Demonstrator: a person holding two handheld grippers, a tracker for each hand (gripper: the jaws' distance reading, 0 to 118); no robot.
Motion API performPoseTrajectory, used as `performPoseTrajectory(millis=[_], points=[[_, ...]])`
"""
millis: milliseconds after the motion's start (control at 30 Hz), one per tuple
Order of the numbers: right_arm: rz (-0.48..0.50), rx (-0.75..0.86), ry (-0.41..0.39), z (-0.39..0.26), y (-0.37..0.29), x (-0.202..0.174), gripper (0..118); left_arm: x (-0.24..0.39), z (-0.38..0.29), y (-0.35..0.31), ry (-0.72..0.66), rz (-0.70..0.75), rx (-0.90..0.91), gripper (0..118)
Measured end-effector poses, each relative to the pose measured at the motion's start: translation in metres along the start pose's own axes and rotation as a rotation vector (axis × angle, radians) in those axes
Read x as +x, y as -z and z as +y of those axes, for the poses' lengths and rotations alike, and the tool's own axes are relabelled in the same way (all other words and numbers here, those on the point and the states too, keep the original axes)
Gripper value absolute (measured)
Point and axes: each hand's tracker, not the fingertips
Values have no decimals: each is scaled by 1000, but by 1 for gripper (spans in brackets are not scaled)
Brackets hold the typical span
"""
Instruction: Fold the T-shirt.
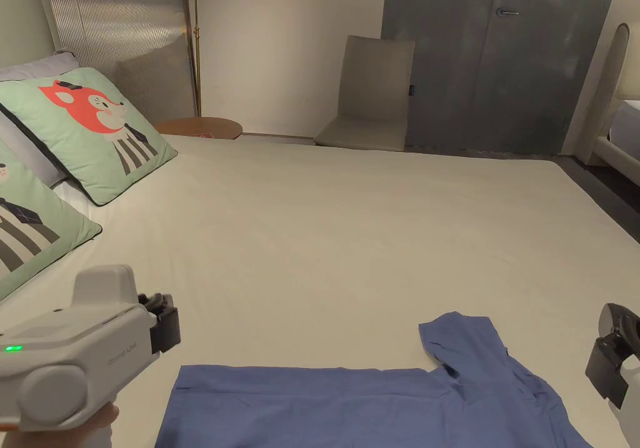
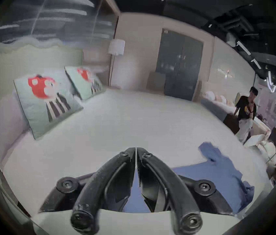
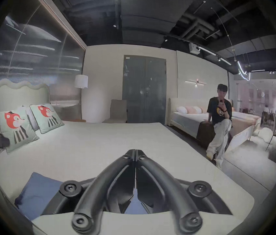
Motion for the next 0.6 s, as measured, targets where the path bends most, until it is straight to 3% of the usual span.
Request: performPoseTrajectory(millis=[33, 67, 100, 133, 167, 400, 433, 500, 567, 600], points=[[1, -12, -4, -3, 3, -1, 0, -5, -3, 19, -31, 4, -51, 25], [-1, -24, -10, -6, 7, -1, 0, -10, -6, 37, -49, -6, -101, 50], [0, -38, -15, -10, 11, -1, 0, -15, -10, 56, -73, -11, -158, 87], [4, -52, -17, -13, 14, -1, 0, -18, -16, 72, -93, -9, -208, 107], [4, -65, -18, -16, 17, -1, 0, -22, -21, 89, -110, -6, -265, 110], [-15, -149, -35, -40, 42, 3, 0, -36, -64, 163, -166, 57, -425, 104], [-17, -159, -35, -43, 45, 4, 0, -36, -69, 169, -164, 72, -444, 98], [-25, -179, -38, -48, 50, 6, 0, -32, -77, 171, -145, 95, -449, 75], [-33, -204, -44, -54, 57, 8, 0, -28, -78, 163, -80, 127, -405, 63], [-34, -224, -38, -57, 63, 10, 1, -26, -77, 159, -82, 127, -398, 44]])
